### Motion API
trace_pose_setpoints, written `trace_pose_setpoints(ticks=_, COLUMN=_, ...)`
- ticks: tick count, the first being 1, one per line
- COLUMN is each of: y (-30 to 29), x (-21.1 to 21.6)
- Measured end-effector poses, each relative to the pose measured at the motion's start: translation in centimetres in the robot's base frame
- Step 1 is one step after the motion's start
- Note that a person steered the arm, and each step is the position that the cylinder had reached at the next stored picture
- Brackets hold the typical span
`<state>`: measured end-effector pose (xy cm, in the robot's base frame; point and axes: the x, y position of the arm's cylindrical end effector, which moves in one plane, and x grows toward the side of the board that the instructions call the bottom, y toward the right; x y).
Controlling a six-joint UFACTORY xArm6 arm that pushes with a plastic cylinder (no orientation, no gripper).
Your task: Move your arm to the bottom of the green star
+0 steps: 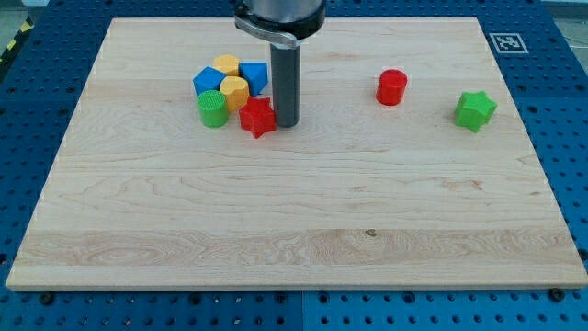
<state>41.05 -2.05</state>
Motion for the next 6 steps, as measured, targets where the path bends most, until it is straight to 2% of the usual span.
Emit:
trace_pose_setpoints(ticks=3, y=-2.5, x=0.0)
trace_pose_setpoints(ticks=5, y=3.0, x=4.3)
trace_pose_setpoints(ticks=6, y=10.5, x=5.2)
